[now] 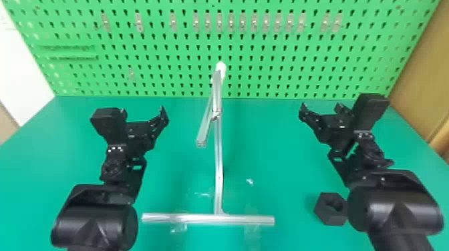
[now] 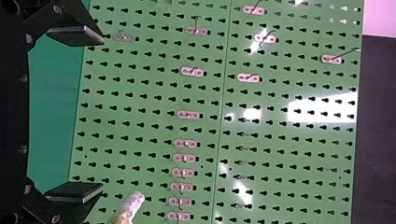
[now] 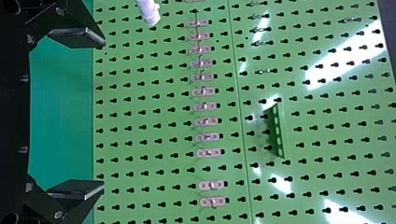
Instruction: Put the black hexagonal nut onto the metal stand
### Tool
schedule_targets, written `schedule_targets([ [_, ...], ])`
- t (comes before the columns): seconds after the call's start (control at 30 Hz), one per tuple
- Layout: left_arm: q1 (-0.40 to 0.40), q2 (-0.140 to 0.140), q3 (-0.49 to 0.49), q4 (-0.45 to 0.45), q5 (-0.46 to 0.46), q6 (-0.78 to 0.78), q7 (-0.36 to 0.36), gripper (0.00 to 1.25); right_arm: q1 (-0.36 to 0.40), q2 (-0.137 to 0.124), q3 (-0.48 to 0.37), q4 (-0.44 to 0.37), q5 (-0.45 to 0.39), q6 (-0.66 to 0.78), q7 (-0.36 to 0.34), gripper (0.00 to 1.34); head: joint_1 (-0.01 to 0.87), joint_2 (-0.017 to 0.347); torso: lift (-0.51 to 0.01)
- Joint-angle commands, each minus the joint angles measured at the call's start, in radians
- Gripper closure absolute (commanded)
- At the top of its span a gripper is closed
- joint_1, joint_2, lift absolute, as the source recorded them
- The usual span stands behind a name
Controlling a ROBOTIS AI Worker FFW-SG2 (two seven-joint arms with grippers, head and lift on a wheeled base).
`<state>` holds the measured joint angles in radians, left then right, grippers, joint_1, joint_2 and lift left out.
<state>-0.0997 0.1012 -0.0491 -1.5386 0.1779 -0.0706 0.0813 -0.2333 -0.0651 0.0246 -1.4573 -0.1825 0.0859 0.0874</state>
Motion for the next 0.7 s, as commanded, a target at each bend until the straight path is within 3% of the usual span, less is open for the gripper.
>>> schedule_targets([
  [0.0, 0.000, 0.000, 0.000, 0.000, 0.000, 0.000, 0.000, 0.18, 0.000, 0.001, 0.000, 0.000, 0.000, 0.000, 0.000, 0.22, 0.693, 0.081, -0.001],
  [0.67, 0.000, 0.000, 0.000, 0.000, 0.000, 0.000, 0.000, 0.18, 0.000, 0.001, -0.002, 0.000, 0.000, 0.000, 0.000, 0.22, 0.693, 0.081, -0.001],
])
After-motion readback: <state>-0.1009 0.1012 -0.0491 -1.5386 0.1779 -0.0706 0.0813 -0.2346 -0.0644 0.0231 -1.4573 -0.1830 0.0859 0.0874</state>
